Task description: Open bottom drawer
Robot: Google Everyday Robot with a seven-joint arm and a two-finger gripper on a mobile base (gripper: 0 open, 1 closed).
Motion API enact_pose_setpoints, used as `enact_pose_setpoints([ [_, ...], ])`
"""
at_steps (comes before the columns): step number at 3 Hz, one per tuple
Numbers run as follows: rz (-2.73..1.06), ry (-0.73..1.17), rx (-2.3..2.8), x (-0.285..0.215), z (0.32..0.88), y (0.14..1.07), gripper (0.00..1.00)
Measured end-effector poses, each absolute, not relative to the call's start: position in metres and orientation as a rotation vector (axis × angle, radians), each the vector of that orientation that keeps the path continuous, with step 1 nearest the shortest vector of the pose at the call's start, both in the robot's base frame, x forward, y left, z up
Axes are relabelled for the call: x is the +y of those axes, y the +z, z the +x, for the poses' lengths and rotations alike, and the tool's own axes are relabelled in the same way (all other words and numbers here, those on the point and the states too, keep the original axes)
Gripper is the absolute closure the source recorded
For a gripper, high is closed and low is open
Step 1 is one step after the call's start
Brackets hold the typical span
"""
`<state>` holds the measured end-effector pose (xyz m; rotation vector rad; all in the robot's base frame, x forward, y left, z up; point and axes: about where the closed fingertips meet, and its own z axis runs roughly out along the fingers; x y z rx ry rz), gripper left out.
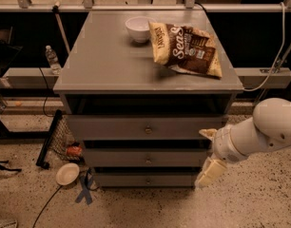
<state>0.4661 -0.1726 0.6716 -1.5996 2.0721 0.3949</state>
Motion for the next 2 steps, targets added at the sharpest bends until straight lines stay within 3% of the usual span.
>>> enact_pose_setpoints([
  [2, -1.521, 0.452, 2.234, -0.188, 0.457, 0.572, 0.00],
])
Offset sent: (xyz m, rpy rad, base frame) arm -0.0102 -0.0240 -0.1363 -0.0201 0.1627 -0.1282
